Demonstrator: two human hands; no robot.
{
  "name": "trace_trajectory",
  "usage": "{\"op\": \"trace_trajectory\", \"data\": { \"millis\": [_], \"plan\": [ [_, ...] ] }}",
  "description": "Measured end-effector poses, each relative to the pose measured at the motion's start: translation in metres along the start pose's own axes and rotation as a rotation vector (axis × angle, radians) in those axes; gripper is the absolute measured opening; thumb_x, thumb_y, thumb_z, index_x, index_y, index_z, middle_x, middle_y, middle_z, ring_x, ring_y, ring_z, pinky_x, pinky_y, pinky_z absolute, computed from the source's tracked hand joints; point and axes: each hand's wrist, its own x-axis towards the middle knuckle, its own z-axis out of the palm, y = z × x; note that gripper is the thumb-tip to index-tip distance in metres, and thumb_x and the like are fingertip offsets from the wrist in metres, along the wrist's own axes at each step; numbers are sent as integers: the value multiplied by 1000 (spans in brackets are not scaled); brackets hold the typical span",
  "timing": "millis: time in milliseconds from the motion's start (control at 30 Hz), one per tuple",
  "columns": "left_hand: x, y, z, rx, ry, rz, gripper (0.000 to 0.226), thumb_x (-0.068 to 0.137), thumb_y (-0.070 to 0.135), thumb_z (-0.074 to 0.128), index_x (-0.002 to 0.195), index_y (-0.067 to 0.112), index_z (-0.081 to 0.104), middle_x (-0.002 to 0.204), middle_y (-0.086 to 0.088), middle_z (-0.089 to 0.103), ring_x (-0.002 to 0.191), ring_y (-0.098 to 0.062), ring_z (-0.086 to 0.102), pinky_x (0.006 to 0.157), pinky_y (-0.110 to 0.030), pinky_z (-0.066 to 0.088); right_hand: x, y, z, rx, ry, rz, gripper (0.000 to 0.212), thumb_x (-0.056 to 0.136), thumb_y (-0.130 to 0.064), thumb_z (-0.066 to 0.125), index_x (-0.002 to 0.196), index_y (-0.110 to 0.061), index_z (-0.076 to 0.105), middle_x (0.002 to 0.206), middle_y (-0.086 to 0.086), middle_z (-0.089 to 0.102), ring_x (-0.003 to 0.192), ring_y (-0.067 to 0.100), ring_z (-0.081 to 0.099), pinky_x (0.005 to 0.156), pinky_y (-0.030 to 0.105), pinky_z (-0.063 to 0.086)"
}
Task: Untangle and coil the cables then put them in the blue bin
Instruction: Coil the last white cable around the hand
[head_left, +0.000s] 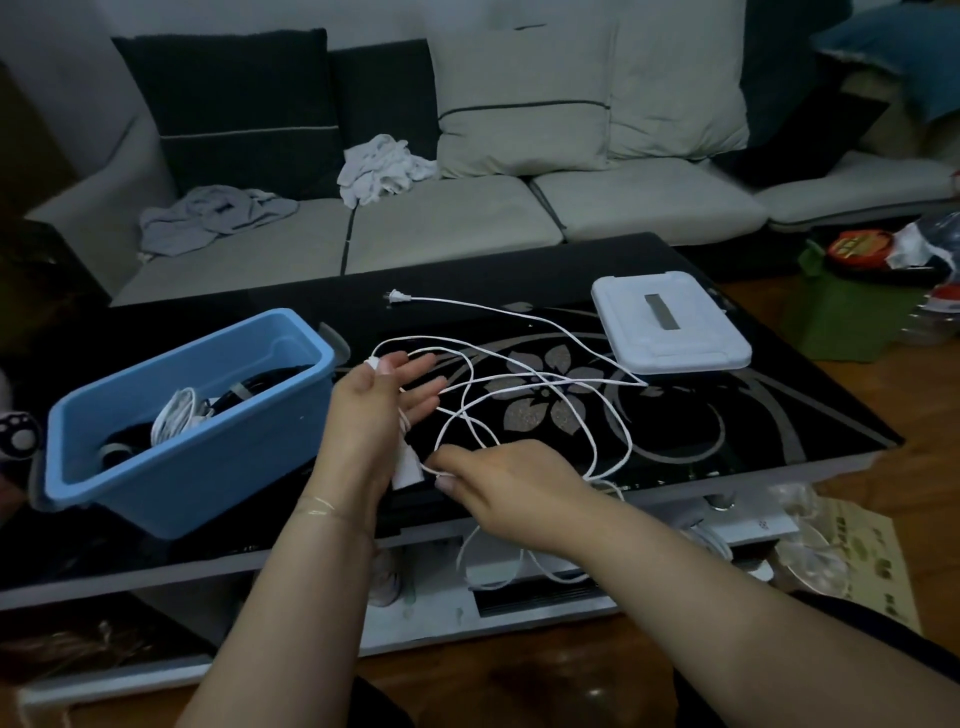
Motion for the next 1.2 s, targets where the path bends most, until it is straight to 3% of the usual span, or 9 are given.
{"op": "trace_trajectory", "data": {
  "millis": [167, 267, 400, 533, 700, 867, 1000, 1067, 1200],
  "plan": [
    [-6, -11, 12, 364, -34, 181, 26, 106, 19, 29, 92, 22, 51, 72, 1, 70, 70, -5, 70, 62, -18, 53, -3, -2, -11, 97, 58, 11, 21, 100, -37, 40, 98, -19, 50, 72, -5, 53, 72, 25, 55, 57, 33, 23],
    [-8, -15, 16, 603, -122, 321, 23, 102, 34, 30, 90, 29, 49, 75, 5, 71, 65, -10, 68, 63, -33, 53, -6, -3, -18, 212, 48, 84, 20, 99, -36, 44, 111, -22, 53, 66, -6, 54, 55, 14, 47, 52, 34, 27],
    [-9, -11, 10, 763, -192, 441, 36, 94, 53, 25, 89, 30, 52, 77, 18, 70, 64, -11, 62, 70, -45, 52, -6, -4, -30, 795, -19, 293, 17, 99, -26, 47, 88, -16, 56, 57, -6, 48, 51, 12, 43, 52, 29, 36],
    [-17, -10, 14, 743, -340, 362, 56, 90, 67, 15, 79, 29, 55, 60, 9, 60, 57, -8, 53, 62, -40, 47, -9, 4, -44, 1162, -76, 324, 25, 102, -13, 40, 81, -10, 53, 46, -10, 37, 39, 1, 31, 41, 13, 26],
    [-28, -9, 25, 581, -494, 165, 59, 97, 61, 19, 63, 24, 51, 54, 11, 51, 48, -1, 43, 49, -16, 35, -11, 18, -46, 961, -1, 290, 28, 99, -16, 47, 73, -18, 56, 52, -10, 51, 45, 0, 40, 49, 16, 32],
    [-29, -5, 27, 501, -471, 184, 47, 105, 35, 30, 68, 17, 52, 54, 1, 55, 46, -8, 41, 44, -20, 32, -8, 35, -48, 672, 117, 308, 32, 85, -50, 54, 68, -24, 62, 71, -11, 69, 68, 4, 60, 70, 33, 48],
    [-32, -4, 27, 533, -569, 140, 66, 102, 50, 18, 74, 11, 63, 53, 0, 58, 41, -5, 36, 43, -18, 30, -8, 46, -55, 544, 241, 365, 43, 68, -65, 63, 60, -23, 56, 53, -8, 55, 52, 5, 46, 55, 28, 38],
    [-31, -5, 26, 499, -655, 104, 74, 98, 56, 13, 88, 7, 67, 59, -6, 61, 41, -6, 35, 42, -17, 29, -6, 47, -60, 692, 273, 339, 39, 77, -52, 70, 56, -24, 53, 47, -10, 49, 46, 1, 40, 47, 18, 33],
    [-31, -9, 25, 307, -703, 95, 59, 100, 50, 24, 94, 7, 66, 65, -6, 62, 43, -7, 36, 45, -17, 31, -2, 52, -67, 1140, 270, 355, 37, 82, -51, 54, 63, -21, 42, 47, -9, 35, 39, 4, 26, 38, 17, 22]
  ]
}}
